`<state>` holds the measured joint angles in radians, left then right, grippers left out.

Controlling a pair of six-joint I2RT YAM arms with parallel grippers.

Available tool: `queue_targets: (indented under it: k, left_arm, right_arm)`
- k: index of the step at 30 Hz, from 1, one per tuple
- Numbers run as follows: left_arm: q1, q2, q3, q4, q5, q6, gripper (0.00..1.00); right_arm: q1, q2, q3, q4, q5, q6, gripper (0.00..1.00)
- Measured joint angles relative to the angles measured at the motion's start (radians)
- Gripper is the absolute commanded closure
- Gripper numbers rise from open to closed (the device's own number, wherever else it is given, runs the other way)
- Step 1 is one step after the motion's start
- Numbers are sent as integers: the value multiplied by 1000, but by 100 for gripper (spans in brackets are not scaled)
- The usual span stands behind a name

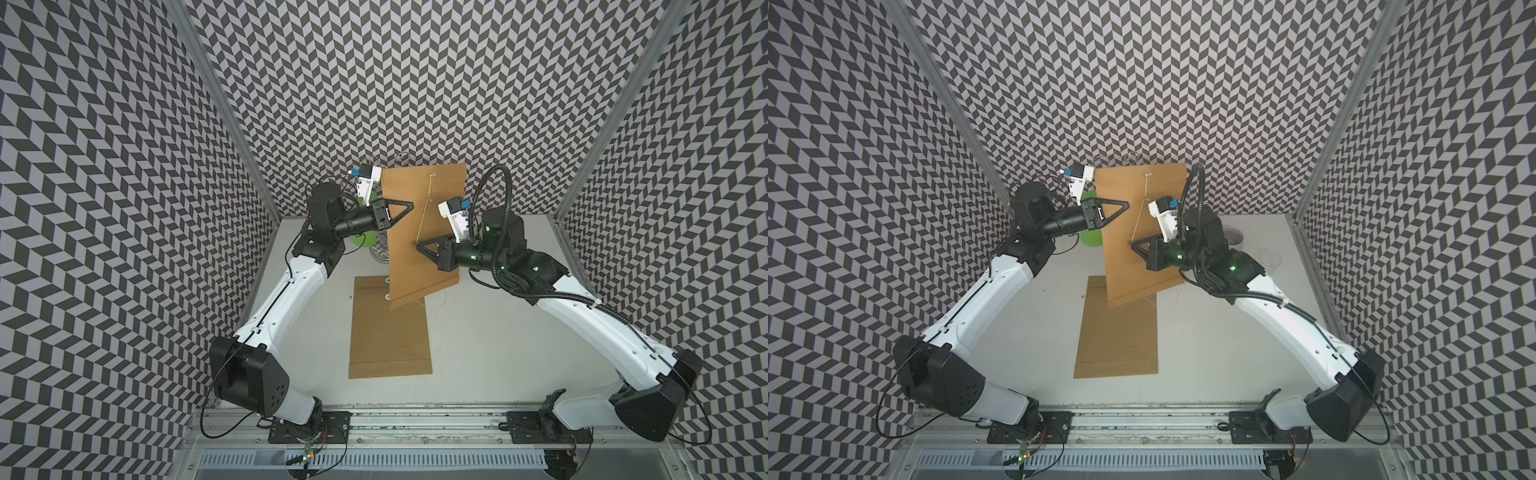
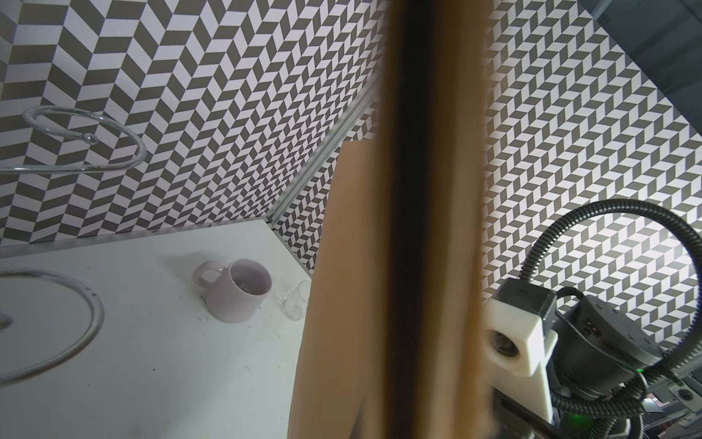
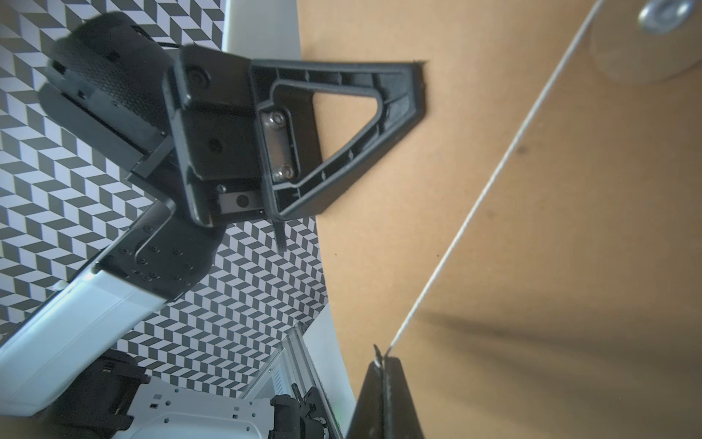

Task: Close the mouth of the file bag
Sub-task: Close the file bag.

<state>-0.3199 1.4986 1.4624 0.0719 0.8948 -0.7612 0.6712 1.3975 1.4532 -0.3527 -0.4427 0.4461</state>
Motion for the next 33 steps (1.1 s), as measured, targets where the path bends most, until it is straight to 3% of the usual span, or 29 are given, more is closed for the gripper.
queue_targets:
  k: [9,18,33]
  left_arm:
    - [6,0,0,29,19,-26,100]
    - [13,-8,0,31,23,-34,100]
    - [18,-46,-32,31,27,-32,100]
  right_arm:
    - [-19,6,-91,58,-42,35,100]
    - [-171,18,-121,31,-42,9,100]
    - [-344,84,64,-48,18,-51,100]
